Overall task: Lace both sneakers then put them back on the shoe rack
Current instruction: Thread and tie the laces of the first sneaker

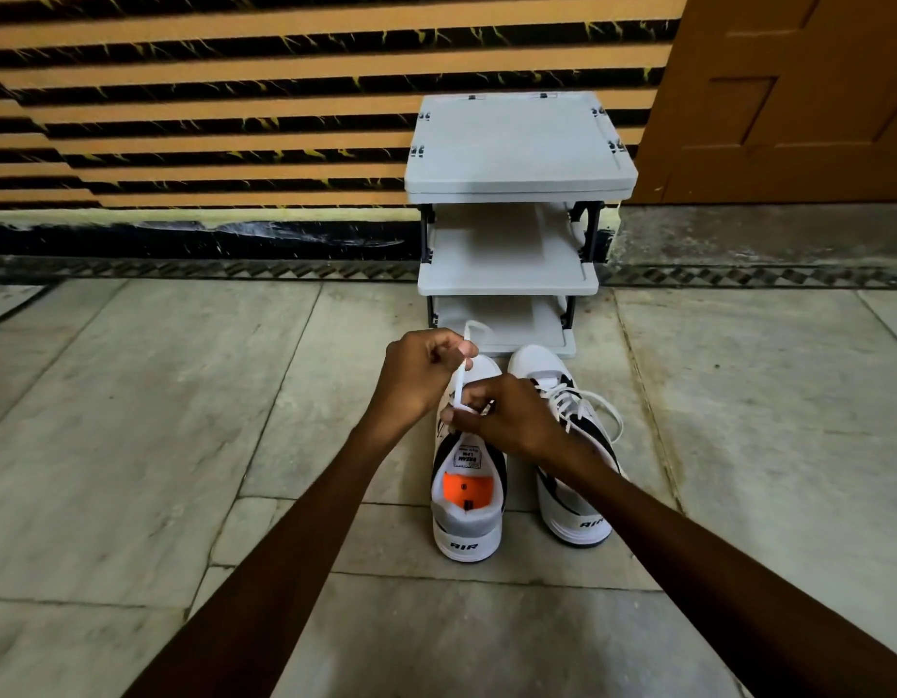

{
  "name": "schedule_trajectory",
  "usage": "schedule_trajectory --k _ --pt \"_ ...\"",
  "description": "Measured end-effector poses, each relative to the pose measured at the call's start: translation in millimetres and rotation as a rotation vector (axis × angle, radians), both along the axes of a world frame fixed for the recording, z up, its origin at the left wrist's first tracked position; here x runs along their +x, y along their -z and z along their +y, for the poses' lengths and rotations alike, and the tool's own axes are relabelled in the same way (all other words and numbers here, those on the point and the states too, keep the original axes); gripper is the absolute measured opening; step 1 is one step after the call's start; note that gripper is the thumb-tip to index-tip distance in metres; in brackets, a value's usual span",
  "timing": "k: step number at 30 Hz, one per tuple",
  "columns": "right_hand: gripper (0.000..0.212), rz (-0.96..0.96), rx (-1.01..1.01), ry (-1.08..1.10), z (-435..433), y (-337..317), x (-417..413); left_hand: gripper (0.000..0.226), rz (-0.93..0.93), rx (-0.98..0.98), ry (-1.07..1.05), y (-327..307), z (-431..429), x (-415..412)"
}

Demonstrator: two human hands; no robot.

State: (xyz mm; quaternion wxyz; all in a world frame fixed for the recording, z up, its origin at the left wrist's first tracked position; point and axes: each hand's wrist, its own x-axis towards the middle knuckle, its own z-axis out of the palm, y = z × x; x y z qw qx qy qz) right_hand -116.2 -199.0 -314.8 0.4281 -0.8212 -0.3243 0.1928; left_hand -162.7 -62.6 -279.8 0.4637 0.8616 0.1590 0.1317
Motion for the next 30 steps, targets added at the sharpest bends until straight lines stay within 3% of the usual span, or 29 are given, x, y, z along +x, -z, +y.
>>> schedule_trajectory --k 5,8,13,18,23,27,30 --pt "0.036 -0.013 0.031 0.151 -3 -4 1 0.023 0.220 -0.136 0.112 18 8 -13" --pt "0.032 0.015 0.033 0.213 -8 -4 5 0.016 0.178 -0.093 0.107 29 9 -22" --pt "0.025 0.151 0.077 0.325 -12 -7 8 0.011 0.130 -0.201 0.067 28 7 -26" --pt "0.021 0.162 0.036 0.295 -14 -12 9 0.027 0.205 0.039 0.040 33 -9 -26" --pt "0.012 0.096 -0.039 0.239 -14 -14 9 0.023 0.186 0.241 0.073 49 -28 -19" --pt "0.010 0.073 -0.034 0.256 -20 -16 8 0.025 0.201 0.118 0.048 48 -21 -17" --pt "0.011 0.123 0.000 0.260 -24 -18 9 0.011 0.234 -0.107 0.108 44 -13 -20"
